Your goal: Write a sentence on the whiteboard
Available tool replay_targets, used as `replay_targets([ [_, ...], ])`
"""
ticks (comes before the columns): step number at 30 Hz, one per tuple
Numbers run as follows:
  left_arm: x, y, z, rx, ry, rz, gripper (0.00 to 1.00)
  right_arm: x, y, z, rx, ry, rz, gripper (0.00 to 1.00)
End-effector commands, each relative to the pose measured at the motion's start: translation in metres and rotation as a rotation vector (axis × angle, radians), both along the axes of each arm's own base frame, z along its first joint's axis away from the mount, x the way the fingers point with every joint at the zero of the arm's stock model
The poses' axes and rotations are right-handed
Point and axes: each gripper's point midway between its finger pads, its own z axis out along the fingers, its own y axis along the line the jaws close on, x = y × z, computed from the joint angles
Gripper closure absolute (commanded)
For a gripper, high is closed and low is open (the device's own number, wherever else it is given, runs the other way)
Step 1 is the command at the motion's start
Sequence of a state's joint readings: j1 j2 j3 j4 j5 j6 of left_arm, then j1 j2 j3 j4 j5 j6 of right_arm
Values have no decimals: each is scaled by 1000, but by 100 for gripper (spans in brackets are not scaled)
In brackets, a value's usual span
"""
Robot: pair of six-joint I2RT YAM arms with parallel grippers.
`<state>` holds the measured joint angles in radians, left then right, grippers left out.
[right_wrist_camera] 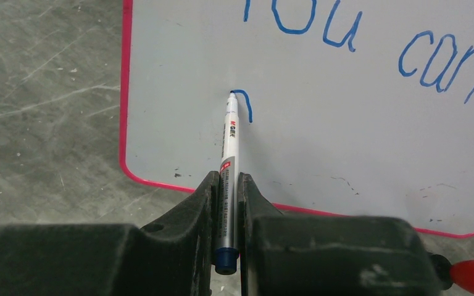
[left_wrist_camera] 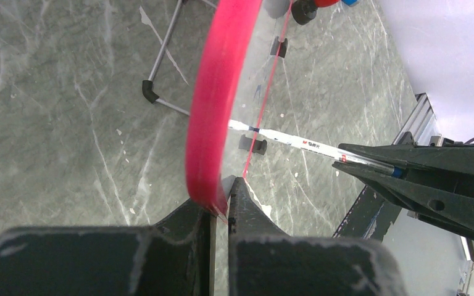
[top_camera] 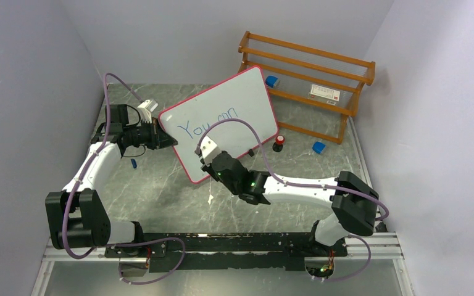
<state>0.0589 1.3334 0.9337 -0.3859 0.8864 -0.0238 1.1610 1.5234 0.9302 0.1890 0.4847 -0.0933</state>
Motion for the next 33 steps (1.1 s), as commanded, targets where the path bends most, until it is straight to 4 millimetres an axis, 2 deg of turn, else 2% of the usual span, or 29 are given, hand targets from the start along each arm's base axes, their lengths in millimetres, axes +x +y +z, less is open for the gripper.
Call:
replay_targets([
  [1, 19, 28, -20, 155, -44, 104, 95, -8, 2, -6, -16, 22, 32, 100],
  [15, 19, 28, -21, 156, -45, 103, 95, -15, -15, -18, -72, 40, 22, 100],
  [21, 18, 27, -21, 159, -43, 102, 95, -10, -21, -14, -75, 16, -14, 100],
  [33, 17, 26, -22, 160, -41, 98, 95, -2, -18, -3, -36, -23, -51, 100],
])
